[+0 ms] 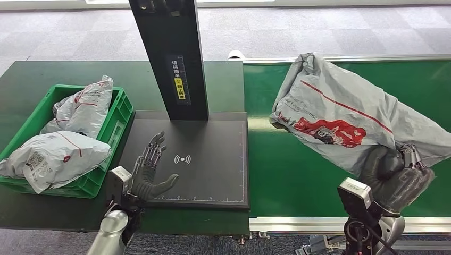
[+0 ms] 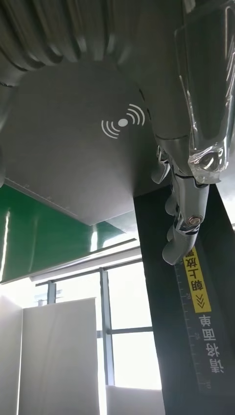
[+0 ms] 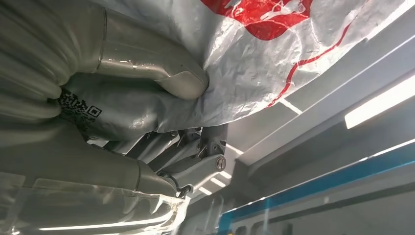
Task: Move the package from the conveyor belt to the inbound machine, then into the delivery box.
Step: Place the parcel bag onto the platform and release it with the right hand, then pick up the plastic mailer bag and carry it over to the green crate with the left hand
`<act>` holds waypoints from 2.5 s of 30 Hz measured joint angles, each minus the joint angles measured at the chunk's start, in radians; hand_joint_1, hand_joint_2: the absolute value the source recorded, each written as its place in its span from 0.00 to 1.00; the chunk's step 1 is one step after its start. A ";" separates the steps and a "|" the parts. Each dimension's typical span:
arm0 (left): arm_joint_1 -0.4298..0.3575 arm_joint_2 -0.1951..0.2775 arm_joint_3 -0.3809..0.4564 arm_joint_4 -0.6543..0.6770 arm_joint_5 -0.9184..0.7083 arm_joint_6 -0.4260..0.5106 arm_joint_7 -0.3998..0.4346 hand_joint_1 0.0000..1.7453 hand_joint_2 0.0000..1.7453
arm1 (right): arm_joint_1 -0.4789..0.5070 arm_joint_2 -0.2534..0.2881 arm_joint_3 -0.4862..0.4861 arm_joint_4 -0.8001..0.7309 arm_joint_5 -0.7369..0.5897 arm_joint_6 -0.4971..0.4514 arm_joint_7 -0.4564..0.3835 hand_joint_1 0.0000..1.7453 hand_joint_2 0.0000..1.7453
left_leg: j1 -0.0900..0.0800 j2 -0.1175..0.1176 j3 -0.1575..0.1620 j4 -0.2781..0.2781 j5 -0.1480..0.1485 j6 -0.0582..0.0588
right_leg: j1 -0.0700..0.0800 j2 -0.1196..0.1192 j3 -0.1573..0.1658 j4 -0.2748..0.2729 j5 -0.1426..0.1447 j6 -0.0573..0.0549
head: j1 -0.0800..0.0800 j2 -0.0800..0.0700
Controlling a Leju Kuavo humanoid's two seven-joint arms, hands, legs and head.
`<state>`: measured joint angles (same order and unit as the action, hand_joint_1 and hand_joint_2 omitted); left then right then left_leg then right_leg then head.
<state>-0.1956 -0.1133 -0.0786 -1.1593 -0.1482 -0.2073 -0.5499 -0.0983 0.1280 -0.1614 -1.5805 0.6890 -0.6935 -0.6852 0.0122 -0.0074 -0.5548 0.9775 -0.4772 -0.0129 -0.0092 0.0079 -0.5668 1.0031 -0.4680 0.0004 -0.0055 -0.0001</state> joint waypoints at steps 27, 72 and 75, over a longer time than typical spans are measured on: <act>-0.005 0.006 -0.001 0.023 -0.009 -0.015 -0.033 0.00 1.00 | -0.126 -0.100 0.503 0.489 0.202 0.455 0.200 1.00 1.00 | 0.000 -0.002 -0.002 0.000 0.000 0.000 | 0.000 0.000 -0.001 0.000 0.000 0.000 | 0.000 0.000; -0.115 -0.010 -0.052 0.087 0.110 0.067 -0.143 0.00 1.00 | -0.632 0.053 0.805 0.996 0.377 0.411 0.224 1.00 1.00 | 0.000 0.000 -0.002 0.000 0.002 0.000 | 0.000 0.000 -0.002 0.001 0.001 0.000 | 0.000 0.000; -0.116 -0.012 -0.039 0.053 0.174 0.112 -0.149 0.00 1.00 | -0.633 0.080 0.837 1.029 0.362 0.428 0.211 1.00 1.00 | 0.000 0.000 -0.002 0.000 0.002 0.000 | 0.000 0.000 -0.002 0.001 0.001 0.000 | 0.000 0.000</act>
<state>-0.3112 -0.1255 -0.1175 -1.1059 0.0257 -0.0955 -0.6985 -0.7309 0.2076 0.6758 -0.5513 1.0510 -0.2660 -0.4739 0.0126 -0.0074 -0.5568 0.9776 -0.4756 -0.0130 -0.0087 0.0081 -0.5691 1.0039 -0.4666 0.0006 -0.0054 -0.0002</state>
